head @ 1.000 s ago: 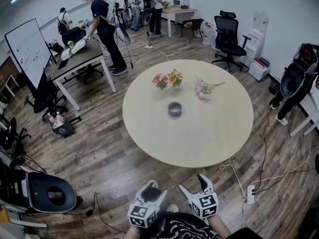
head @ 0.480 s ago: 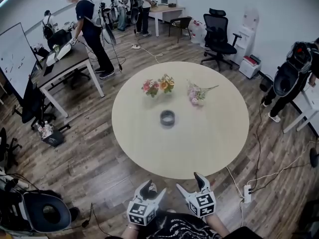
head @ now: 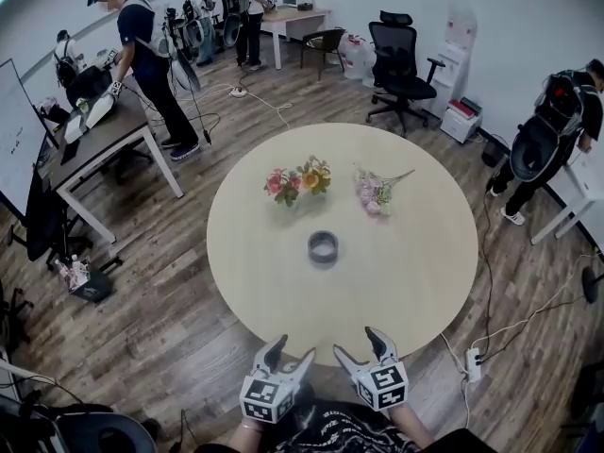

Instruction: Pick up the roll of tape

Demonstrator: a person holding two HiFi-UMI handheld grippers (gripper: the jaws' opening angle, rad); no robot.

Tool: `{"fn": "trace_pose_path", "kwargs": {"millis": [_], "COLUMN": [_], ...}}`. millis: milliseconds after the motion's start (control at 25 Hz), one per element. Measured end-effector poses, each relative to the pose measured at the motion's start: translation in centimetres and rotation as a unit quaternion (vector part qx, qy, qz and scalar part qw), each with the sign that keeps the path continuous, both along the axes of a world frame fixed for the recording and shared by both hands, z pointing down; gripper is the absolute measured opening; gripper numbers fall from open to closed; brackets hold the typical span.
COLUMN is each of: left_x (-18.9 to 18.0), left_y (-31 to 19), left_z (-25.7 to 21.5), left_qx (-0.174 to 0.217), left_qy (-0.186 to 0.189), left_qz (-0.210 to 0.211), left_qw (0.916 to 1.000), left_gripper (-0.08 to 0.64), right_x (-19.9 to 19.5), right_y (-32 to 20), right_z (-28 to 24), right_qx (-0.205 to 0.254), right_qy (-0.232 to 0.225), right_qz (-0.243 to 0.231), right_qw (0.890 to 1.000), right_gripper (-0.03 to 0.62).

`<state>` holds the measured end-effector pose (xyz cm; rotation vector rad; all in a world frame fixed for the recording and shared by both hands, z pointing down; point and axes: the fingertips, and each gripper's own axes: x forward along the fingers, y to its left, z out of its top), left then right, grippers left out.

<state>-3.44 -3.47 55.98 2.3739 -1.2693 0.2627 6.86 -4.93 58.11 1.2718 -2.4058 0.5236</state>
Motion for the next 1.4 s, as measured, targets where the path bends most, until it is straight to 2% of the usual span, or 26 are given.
{"fn": "trace_pose_path", "kwargs": {"millis": [280,520,680,880,1400], "left_x": [-3.4,-4.2,-4.3,-5.0,-4.6], "left_y": [-5.1,-7.7,-9.1,-10.2,-12.4], "left_z": [0.8,1.4,1.0,0.9,0.0], "left_qx": [0.011,0.011,0.012,0.015,0.017], "left_qy": [-0.011,-0.015,-0.005,-0.010,-0.013], "left_qz": [0.035,0.069,0.060,0.036,-0.022], "left_qw": [0.9993,0.9974,0.9981,0.9992,0.9995], "left_gripper": [0.293,0.293,0.293,0.293,0.293], "right_x": [-3.8,-5.4,-5.5,-5.7,-3.3], "right_y": [-4.6,-6.7,-7.4,-8.2,-13.4], "right_z": [0.6,0.7,0.3,-0.1,-2.7], "right_qx": [0.001,0.001,-0.002,0.000,0.016], "right_qy": [0.021,0.021,0.028,0.029,-0.003], "right_qz": [0.018,0.041,0.038,0.029,0.024], "right_qw": [1.000,0.999,0.999,0.999,1.000], "right_gripper": [0.334,0.331,0.331,0.330,0.314]}}
